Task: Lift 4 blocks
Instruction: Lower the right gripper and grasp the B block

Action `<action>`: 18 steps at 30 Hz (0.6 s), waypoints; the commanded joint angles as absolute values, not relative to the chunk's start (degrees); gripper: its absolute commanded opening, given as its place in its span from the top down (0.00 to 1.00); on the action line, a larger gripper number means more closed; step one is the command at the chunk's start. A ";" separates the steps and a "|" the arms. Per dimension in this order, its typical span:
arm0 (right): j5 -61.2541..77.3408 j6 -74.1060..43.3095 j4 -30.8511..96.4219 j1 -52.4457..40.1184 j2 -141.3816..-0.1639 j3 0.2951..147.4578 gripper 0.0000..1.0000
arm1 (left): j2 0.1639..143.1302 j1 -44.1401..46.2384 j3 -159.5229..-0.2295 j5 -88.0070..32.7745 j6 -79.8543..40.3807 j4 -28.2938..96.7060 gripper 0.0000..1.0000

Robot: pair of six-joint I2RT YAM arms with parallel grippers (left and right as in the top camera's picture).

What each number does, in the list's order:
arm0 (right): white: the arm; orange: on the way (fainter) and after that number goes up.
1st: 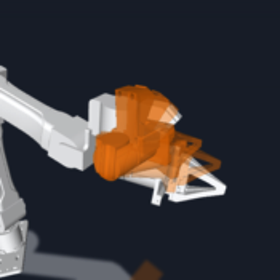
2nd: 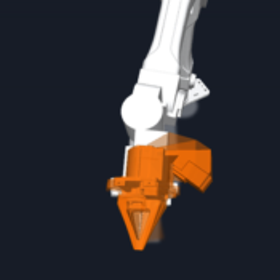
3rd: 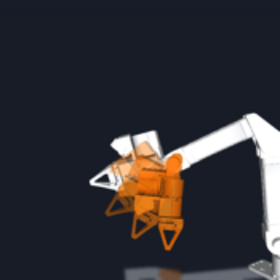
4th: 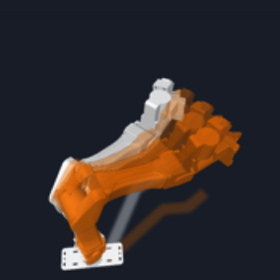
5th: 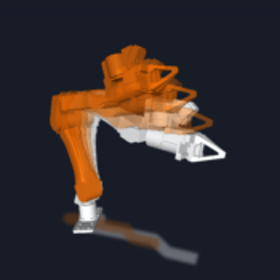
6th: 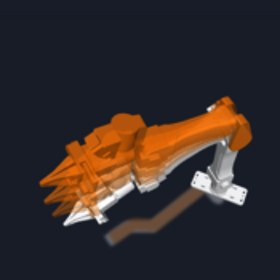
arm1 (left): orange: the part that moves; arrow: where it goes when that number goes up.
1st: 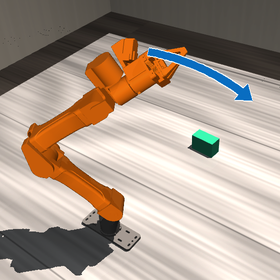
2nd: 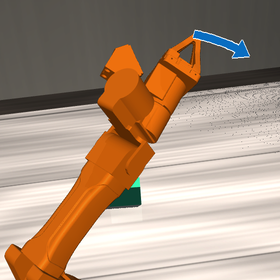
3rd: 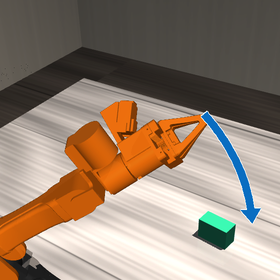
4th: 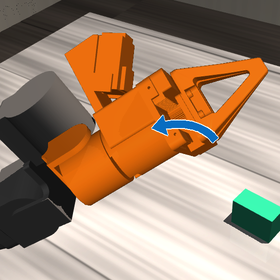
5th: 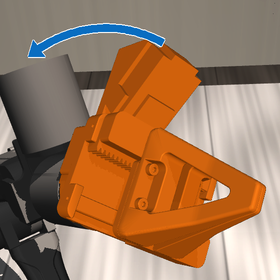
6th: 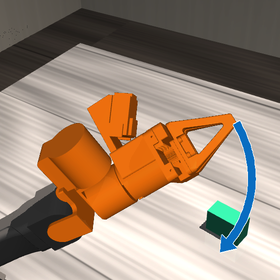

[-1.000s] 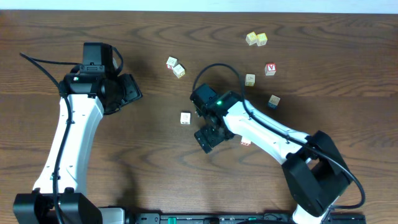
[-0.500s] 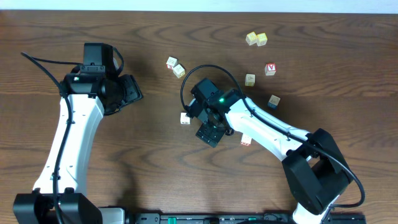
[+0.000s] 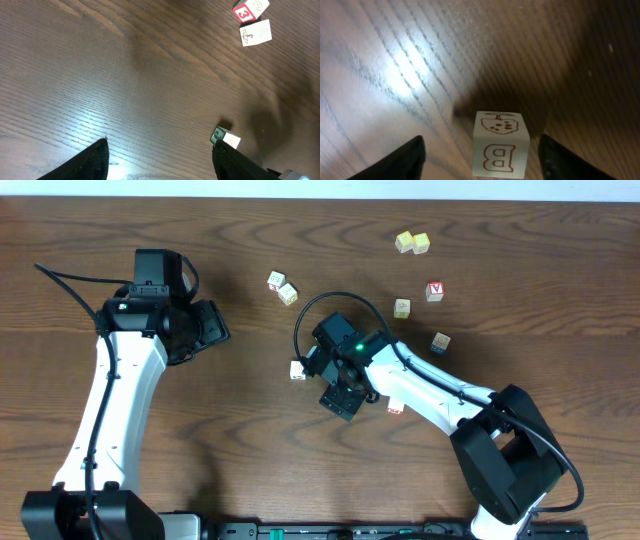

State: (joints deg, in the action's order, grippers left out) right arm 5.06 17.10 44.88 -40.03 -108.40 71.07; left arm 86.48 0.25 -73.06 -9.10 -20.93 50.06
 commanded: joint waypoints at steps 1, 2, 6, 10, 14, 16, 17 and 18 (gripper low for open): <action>3.68 15.86 44.34 -39.68 -108.90 70.37 0.42 | 86.48 0.05 -72.97 -9.61 -20.16 50.30 0.33; 3.68 15.84 44.31 -39.68 -108.90 70.37 0.45 | 86.48 0.05 -72.97 -9.61 -20.18 50.33 0.33; 3.68 15.20 44.34 -39.68 -108.99 69.89 0.46 | 86.48 0.05 -72.97 -9.61 -20.16 50.33 0.33; 3.64 15.16 44.07 -39.68 -109.12 68.64 0.45 | 86.48 0.05 -72.97 -9.61 -20.16 50.33 0.33; 3.05 14.76 43.75 -39.68 -109.12 68.47 0.46 | 86.48 0.05 -72.97 -9.61 -20.16 50.33 0.33; 2.96 14.11 42.76 -39.68 -109.12 68.47 0.51 | 86.48 0.05 -72.97 -9.61 -20.16 50.33 0.33; 2.85 13.61 42.26 -39.68 -109.12 68.47 0.55 | 86.48 0.05 -72.97 -9.61 -20.16 50.33 0.33; 2.83 12.88 41.63 -39.68 -109.12 68.47 0.61 | 86.48 0.05 -72.97 -9.61 -20.16 50.33 0.33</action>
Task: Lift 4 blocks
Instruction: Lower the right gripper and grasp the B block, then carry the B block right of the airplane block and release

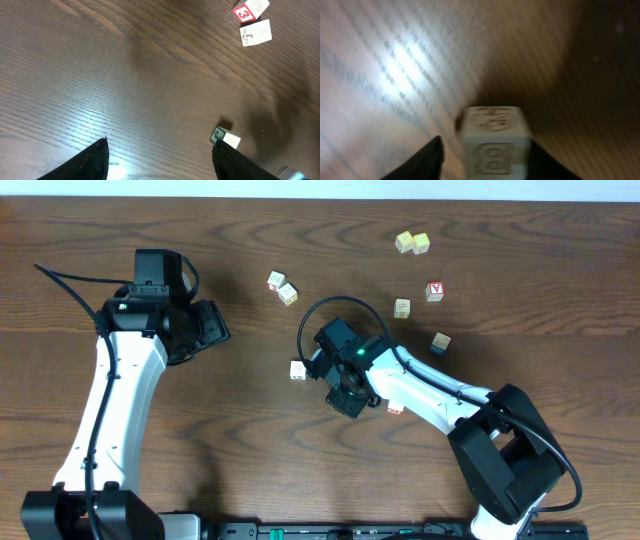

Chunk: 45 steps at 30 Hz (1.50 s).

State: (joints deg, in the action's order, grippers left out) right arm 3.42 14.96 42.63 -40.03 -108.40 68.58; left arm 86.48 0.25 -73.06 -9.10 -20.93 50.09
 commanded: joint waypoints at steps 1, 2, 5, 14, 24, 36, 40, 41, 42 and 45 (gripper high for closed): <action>2.83 12.10 40.97 -39.68 -109.12 68.47 0.65 | 86.48 0.05 -72.97 -9.61 -20.16 50.35 0.33; 2.83 10.90 40.14 -39.68 -109.12 68.47 0.70 | 86.48 0.05 -72.97 -9.61 -20.16 50.35 0.33; 1.83 4.25 37.56 -39.68 -109.12 68.47 0.80 | 86.48 0.05 -72.97 -9.61 -20.16 50.35 0.33; -3.18 -17.19 35.38 -39.68 -109.12 68.49 0.83 | 86.48 0.05 -72.97 -9.61 -20.18 50.33 0.33; -10.46 -40.18 37.71 -39.16 -109.12 68.49 0.87 | 86.48 0.08 -72.97 -9.63 -20.21 50.33 0.33; -9.91 -42.09 35.94 -35.22 -109.12 68.49 0.83 | 86.48 0.08 -72.97 -9.63 -20.21 50.37 0.33; -6.42 -36.93 35.20 -34.92 -109.12 68.49 0.79 | 86.48 0.08 -72.97 -9.63 -20.21 50.37 0.33; -5.89 -36.38 35.29 -34.94 -109.12 68.49 0.79 | 86.48 0.08 -72.97 -9.63 -20.21 50.37 0.33; -5.37 -35.46 35.42 -34.98 -109.12 68.49 0.79 | 86.48 0.08 -72.97 -9.63 -20.21 50.37 0.33; -5.26 -35.46 35.97 -35.09 -109.12 68.47 0.80 | 86.48 0.08 -72.97 -9.63 -20.18 50.37 0.33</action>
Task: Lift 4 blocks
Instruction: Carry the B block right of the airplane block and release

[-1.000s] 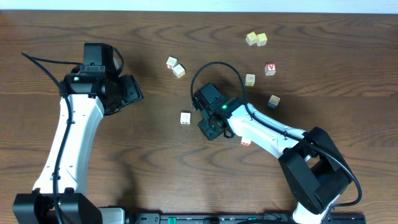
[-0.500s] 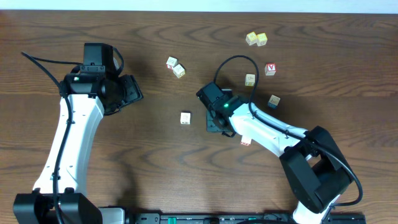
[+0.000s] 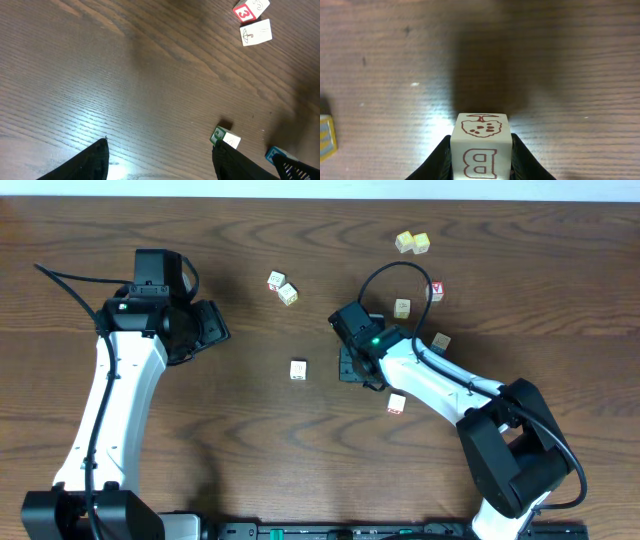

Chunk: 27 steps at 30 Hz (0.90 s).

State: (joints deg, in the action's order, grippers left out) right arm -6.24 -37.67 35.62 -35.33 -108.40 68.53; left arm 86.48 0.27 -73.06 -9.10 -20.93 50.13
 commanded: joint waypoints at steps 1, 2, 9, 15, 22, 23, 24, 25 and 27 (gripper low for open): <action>-5.21 -35.46 36.05 -35.09 -109.12 68.47 0.79 | 86.48 0.08 -72.97 -9.63 -20.21 50.37 0.33; -4.86 -35.46 36.18 -35.09 -109.12 68.47 0.80 | 86.48 0.08 -72.97 -9.63 -20.21 50.43 0.33; -3.55 -35.22 36.14 -35.05 -109.12 68.53 0.56 | 86.48 0.08 -72.97 -9.63 -20.18 50.54 0.33; -3.57 -32.67 39.97 -34.28 -109.03 72.64 0.43 | 86.48 0.08 -72.97 -9.63 -20.18 50.52 0.33; -3.29 -32.16 50.59 -30.09 -108.97 82.72 0.38 | 86.48 0.05 -72.97 -9.63 -20.21 50.50 0.33; -3.05 -32.91 51.07 -29.74 -108.99 82.54 0.39 | 86.48 0.05 -72.97 -9.61 -20.21 50.50 0.33; -2.87 -34.35 51.27 -29.56 -109.06 82.00 0.40 | 86.48 0.05 -72.97 -9.63 -20.21 50.50 0.33; -2.61 -35.92 51.16 -29.54 -109.10 81.12 0.41 | 86.48 0.05 -72.97 -9.63 -20.21 50.50 0.33; -1.21 -38.83 50.04 -29.74 -109.10 79.05 0.43 | 86.48 0.05 -72.97 -9.63 -20.21 50.50 0.33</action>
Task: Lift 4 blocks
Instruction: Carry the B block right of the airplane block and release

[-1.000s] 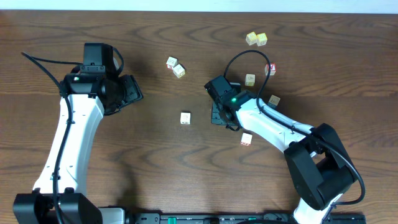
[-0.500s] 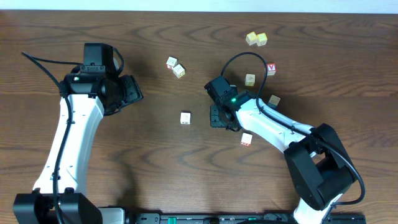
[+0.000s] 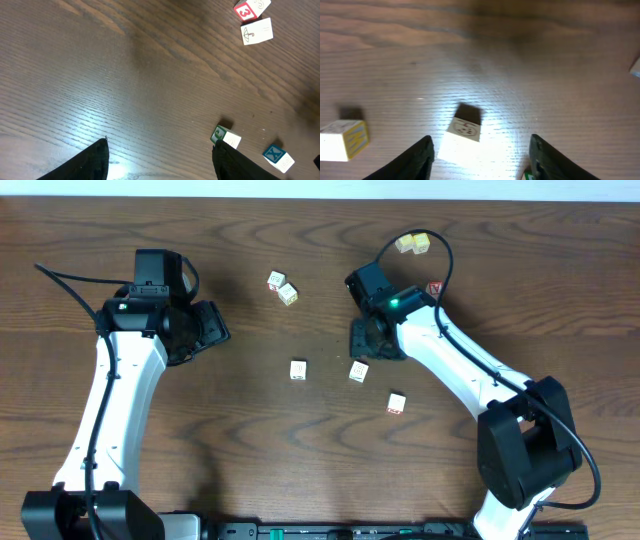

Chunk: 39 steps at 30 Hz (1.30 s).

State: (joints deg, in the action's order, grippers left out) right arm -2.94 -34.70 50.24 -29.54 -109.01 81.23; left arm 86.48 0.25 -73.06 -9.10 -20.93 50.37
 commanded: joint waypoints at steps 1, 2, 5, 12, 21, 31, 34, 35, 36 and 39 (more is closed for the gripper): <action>-0.27 -39.44 48.95 -30.06 -109.10 78.04 0.44 | 86.48 0.05 -72.97 -9.63 -20.21 50.48 0.33; 0.43 -39.53 48.01 -30.41 -109.10 77.38 0.44 | 86.48 0.05 -72.97 -9.63 -20.21 50.48 0.33; 0.73 -40.27 46.89 -31.64 -109.10 76.73 0.44 | 86.48 0.05 -72.97 -9.63 -20.21 50.50 0.33; -3.14 -41.41 46.57 -34.26 -110.08 76.64 0.37 | 86.48 0.05 -72.97 -9.63 -20.21 50.50 0.33; -3.79 -43.88 46.33 -34.61 -115.37 76.64 0.43 | 86.48 0.05 -72.97 -9.63 -20.18 50.54 0.33; -3.79 -37.50 44.12 -34.11 -115.39 76.82 0.73 | 86.48 0.05 -72.97 -9.61 -20.18 50.50 0.33; -3.51 -36.27 44.18 -33.61 -115.39 76.82 0.74 | 86.48 0.05 -72.97 -9.61 -20.18 50.50 0.33; -3.07 -35.79 44.18 -33.56 -115.39 76.82 0.74 | 86.48 0.05 -72.97 -9.61 -20.18 50.50 0.33; -2.70 -35.38 44.16 -33.56 -115.39 76.82 0.74 | 86.48 0.05 -72.97 -9.61 -20.18 50.50 0.33; -0.84 -33.74 44.47 -33.58 -115.39 76.82 0.73 | 86.48 0.05 -72.97 -9.61 -20.21 50.50 0.33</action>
